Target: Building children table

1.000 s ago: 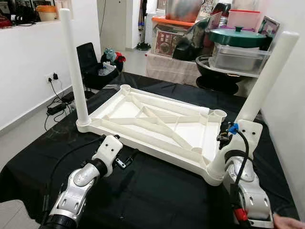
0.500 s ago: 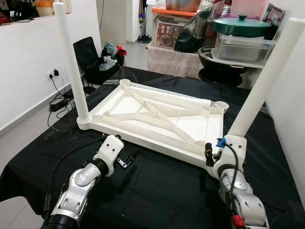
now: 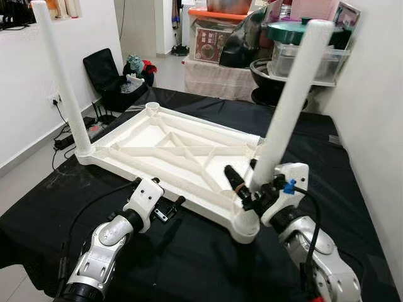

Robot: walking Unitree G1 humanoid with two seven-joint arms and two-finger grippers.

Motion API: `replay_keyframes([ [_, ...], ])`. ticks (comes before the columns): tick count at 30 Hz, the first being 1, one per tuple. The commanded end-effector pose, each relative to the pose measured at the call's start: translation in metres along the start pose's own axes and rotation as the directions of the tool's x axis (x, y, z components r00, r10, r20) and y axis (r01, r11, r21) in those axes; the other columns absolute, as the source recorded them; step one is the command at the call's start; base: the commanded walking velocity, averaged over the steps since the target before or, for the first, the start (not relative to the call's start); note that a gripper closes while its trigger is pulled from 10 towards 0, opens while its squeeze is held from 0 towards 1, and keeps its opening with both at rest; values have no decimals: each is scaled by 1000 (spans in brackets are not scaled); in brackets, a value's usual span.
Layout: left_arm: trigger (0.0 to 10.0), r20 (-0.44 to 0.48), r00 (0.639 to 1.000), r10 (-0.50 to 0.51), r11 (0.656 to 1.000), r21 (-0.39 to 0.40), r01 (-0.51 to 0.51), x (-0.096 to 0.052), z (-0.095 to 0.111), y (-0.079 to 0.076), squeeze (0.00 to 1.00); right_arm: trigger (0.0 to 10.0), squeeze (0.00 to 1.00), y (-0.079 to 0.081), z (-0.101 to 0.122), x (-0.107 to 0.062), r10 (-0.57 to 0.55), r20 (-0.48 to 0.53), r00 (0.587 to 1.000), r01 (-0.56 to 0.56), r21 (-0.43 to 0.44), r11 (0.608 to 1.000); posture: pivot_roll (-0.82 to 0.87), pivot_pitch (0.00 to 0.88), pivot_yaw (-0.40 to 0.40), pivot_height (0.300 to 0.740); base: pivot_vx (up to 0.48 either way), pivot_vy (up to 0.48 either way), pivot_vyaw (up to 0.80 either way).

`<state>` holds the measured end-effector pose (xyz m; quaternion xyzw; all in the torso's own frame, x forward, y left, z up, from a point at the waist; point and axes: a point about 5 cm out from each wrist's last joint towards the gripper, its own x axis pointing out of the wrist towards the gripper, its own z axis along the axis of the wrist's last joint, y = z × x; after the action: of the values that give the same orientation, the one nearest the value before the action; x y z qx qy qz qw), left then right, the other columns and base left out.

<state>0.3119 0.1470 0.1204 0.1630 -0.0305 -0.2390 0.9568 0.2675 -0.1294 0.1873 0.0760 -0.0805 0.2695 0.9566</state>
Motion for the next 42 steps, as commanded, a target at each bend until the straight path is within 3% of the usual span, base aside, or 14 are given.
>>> replay_keyframes([
  [1, 10000, -9, 1000, -12, 1000, 2, 12, -1, -3, -3, 0, 10000, 0, 8, 2, 1, 56, 21, 998, -56, -1, 998, 41, 0, -87, 740, 0, 0, 0],
  [4, 10000, -8, 1000, -13, 1000, 2, 13, -1, -2, -2, 0, 7647, 0, 12, 3, -2, 118, 34, 992, -118, -4, 993, 40, 0, -83, 740, 0, 0, 0],
  [7, 10000, -7, 1000, -13, 1000, 1, 13, -1, -2, -2, 0, 7294, 0, 15, 4, -5, 169, 51, 984, -169, -2, 986, 39, 0, -83, 740, 0, 0, 0],
  [8, 10000, -6, 1000, -16, 1000, 0, 16, 0, -2, -2, 0, 4667, 0, 24, 7, -12, 285, 66, 956, -285, -3, 958, 40, 0, -80, 740, 0, 0, 0],
  [10, 10000, -5, 1000, -17, 1000, 0, 17, 0, -2, -2, 0, 4667, 0, 27, 7, -14, 322, 65, 945, -322, -5, 947, 40, 0, -80, 740, 0, 0, 0],
  [16, 10000, -4, 1000, -20, 1000, 0, 20, 0, -2, -2, 0, 8784, 0, 40, 4, -26, 474, 33, 880, -474, 26, 880, 44, 0, -81, 740, 0, 0, 0],
  [19, 10000, -4, 1000, -20, 1000, 1, 20, 0, -2, -2, 0, 8784, 0, 38, 3, -25, 459, 27, 888, -459, 29, 888, 44, 0, -81, 740, 0, 0, 0],
  [20, 10000, -3, 1000, -21, 1000, 1, 21, 0, -2, -2, 0, 4118, 0, 34, 3, -24, 432, 23, 901, -433, 27, 901, 44, 0, -79, 740, 0, 0, 0],
  [23, 10000, -3, 1000, -21, 1000, 2, 21, 0, -2, -2, 0, 4118, 0, 31, 3, -22, 412, 22, 911, -413, 25, 911, 44, 0, -79, 740, 0, 0, 0],
  [24, 10000, -3, 1000, -22, 1000, 2, 22, 0, -2, -2, 0, 0, 0, 28, 3, -21, 386, 30, 922, -387, 27, 922, 44, 0, -80, 740, 0, 0, 0],
  [39, 10000, -2, 1000, -27, 1000, 4, 27, 0, -1, -2, 0, 0, 0, -8, 4, -9, 45, 68, 997, -42, -44, 998, 42, 0, -74, 740, 0, 0, 0],
  [40, 10000, -2, 1000, -25, 1000, 6, 25, 0, -1, -2, 0, 0, 0, -65, -27, -12, -535, -181, 825, 510, -166, 844, 34, 0, -77, 740, 0, 0, 0],
  [41, 10000, -5, 1000, -22, 1000, 7, 22, 0, -1, -2, 0, 0, 0, -85, -38, -26, -725, -225, 651, 685, -239, 689, 41, 0, -81, 740, 0, 0, 0],
  [42, 10000, -5, 1000, -22, 1000, 7, 22, 0, -1, -2, 0, 0, 0, -85, -38, -26, -725, -225, 651, 685, -239, 689, 41, 0, -81, 740, 0, 0, 0],
])
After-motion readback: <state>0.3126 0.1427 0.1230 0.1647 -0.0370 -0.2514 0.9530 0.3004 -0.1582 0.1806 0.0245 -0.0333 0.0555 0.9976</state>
